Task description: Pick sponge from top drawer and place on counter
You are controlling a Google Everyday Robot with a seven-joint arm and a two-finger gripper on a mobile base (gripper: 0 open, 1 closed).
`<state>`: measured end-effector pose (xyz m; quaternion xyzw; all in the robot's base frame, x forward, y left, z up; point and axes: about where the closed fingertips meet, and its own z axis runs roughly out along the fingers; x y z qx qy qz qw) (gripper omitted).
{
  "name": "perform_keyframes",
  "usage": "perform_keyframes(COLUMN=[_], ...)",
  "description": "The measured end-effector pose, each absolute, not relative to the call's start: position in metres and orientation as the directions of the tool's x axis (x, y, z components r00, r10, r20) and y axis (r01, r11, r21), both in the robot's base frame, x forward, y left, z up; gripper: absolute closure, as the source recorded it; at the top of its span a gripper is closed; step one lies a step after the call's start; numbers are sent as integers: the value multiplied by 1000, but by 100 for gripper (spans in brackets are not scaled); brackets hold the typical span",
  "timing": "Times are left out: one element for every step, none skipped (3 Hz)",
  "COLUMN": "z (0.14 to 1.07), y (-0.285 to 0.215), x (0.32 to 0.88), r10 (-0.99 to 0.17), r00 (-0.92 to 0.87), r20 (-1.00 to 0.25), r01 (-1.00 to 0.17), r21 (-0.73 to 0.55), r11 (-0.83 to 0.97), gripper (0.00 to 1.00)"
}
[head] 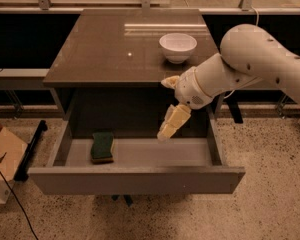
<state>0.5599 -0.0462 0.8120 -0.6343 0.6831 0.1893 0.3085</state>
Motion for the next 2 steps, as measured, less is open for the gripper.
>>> perform_keyframes(z=[776, 768], y=[-24, -22], x=[579, 581], r10=[-711, -713], r00=[-26, -32], r20=[-703, -700], r01=[-986, -987], r21=[-101, -90], r11=[135, 133], gripper=[0, 0])
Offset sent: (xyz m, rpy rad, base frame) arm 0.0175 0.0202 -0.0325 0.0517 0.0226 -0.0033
